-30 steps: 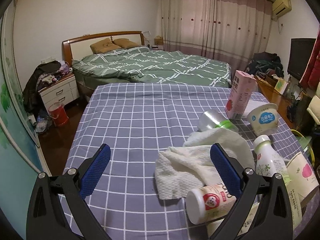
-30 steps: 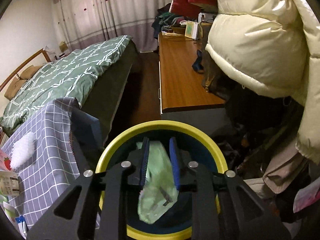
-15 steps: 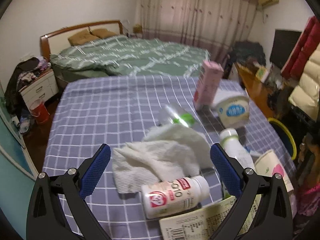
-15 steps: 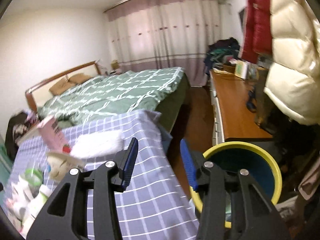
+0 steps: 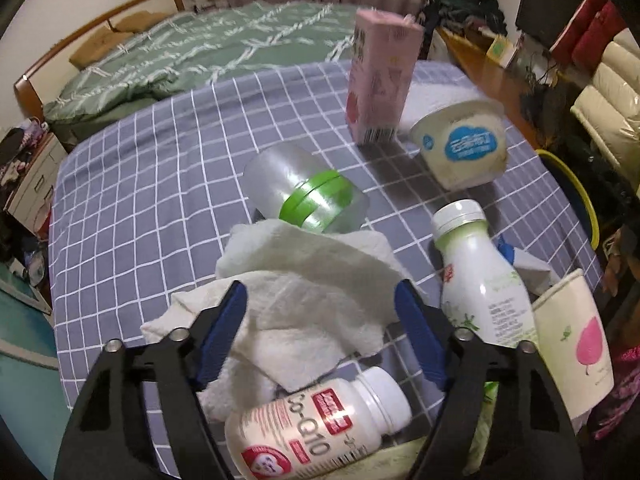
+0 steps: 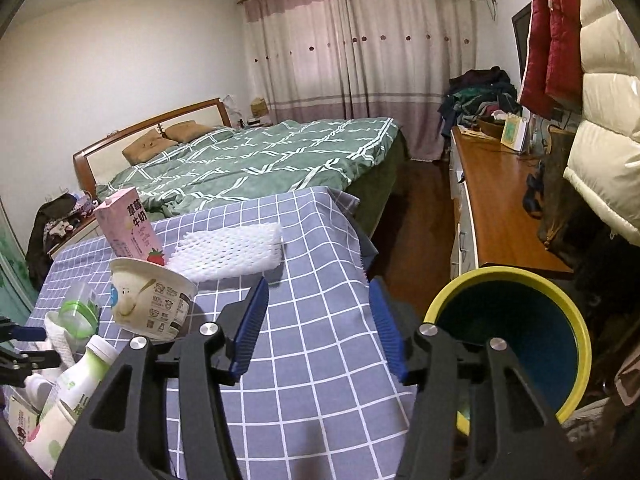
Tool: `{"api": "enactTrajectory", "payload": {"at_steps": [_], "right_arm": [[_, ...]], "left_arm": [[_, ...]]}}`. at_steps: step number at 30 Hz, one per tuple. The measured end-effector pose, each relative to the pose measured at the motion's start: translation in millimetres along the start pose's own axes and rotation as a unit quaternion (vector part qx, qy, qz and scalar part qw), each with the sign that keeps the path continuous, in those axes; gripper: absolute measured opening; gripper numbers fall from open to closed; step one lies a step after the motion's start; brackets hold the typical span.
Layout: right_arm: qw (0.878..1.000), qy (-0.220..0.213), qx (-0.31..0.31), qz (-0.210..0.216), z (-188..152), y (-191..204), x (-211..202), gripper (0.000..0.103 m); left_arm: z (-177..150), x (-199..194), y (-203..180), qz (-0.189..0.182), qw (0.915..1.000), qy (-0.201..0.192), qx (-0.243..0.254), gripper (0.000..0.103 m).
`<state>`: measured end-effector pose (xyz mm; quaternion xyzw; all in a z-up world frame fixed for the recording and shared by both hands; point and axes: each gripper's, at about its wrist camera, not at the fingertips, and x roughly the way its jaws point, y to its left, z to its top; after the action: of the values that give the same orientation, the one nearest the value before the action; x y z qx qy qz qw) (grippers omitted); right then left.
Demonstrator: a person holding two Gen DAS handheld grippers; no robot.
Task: Collect trash
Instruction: 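Grasp the white tissue with the left gripper and lift it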
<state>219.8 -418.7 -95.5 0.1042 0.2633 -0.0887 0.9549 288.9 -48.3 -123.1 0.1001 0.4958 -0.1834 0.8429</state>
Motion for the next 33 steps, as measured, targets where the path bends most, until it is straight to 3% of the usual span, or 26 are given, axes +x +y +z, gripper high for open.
{"api": "enactTrajectory", "payload": {"at_steps": [4,8,14,25,33], "right_arm": [[1.0,0.004,0.005,0.009,0.1,-2.1,-0.1,0.051],[1.0,0.005,0.007,0.013,1.4,-2.8,0.2,0.051],[1.0,0.01,0.01,0.016,1.1,-4.6,2.4,0.051],[0.999,-0.008,0.026,0.021,5.6,-12.3,-3.9,0.051],[0.998,-0.047,0.044,-0.002,17.7,-56.4,-55.7,0.051]], "left_arm": [[5.9,12.2,5.2,-0.01,0.9996,0.026,-0.001,0.053],[2.8,19.9,8.7,-0.024,0.9987,0.044,-0.001,0.032],[-2.8,8.9,13.6,-0.022,0.9993,0.029,-0.007,0.012],[17.8,-80.4,0.0,-0.011,0.9979,-0.063,0.008,0.008],[53.0,-126.8,-68.3,-0.045,0.9917,-0.101,0.065,0.008]]}}
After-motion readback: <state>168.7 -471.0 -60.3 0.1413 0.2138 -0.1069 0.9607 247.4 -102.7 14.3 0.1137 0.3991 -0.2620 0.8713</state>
